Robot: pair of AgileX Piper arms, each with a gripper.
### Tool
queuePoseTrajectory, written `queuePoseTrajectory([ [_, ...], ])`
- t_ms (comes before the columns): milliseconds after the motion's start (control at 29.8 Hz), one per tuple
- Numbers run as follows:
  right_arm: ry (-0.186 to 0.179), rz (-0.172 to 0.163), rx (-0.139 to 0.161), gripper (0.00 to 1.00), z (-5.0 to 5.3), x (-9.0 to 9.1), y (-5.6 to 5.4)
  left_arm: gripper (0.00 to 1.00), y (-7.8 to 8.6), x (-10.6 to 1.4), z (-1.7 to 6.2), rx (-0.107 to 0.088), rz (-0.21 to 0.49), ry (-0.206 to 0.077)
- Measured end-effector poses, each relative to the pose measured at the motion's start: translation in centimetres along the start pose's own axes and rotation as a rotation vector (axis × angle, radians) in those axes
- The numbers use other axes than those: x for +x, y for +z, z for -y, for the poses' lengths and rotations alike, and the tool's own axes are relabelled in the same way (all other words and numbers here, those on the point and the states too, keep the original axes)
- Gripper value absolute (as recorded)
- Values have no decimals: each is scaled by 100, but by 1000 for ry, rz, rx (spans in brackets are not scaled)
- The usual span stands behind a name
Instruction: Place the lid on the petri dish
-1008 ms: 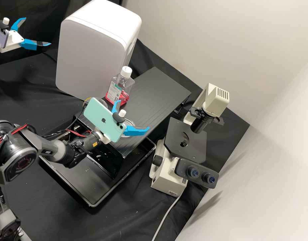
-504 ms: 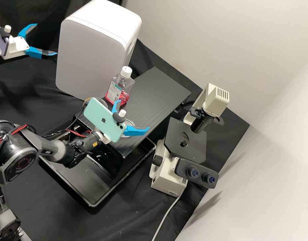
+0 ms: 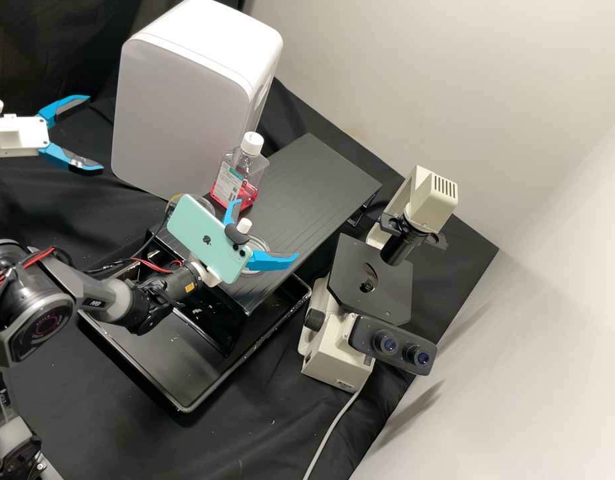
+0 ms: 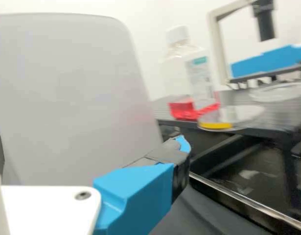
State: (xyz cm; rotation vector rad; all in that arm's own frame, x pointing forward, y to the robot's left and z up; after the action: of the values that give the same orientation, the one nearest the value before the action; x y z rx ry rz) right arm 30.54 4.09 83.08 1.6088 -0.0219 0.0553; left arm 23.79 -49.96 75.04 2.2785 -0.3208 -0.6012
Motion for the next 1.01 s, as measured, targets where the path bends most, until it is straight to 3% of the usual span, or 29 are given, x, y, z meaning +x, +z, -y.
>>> queuePoseTrajectory([
  [470, 0, 0, 0, 100, 0, 0, 0, 100, 256, -123, 135, -6, 124, -69],
  [571, 0, 0, 0, 100, 0, 0, 0, 100, 295, -140, 152, -23, 149, -81],
  [773, 0, 0, 0, 100, 0, 0, 0, 100, 309, -153, 163, -102, 156, -93],
  [907, 0, 0, 0, 100, 0, 0, 0, 100, 311, -153, 163, -126, 157, -96],
  [1008, 0, 0, 0, 100, 0, 0, 0, 100, 318, -155, 164, -127, 165, -98],
])
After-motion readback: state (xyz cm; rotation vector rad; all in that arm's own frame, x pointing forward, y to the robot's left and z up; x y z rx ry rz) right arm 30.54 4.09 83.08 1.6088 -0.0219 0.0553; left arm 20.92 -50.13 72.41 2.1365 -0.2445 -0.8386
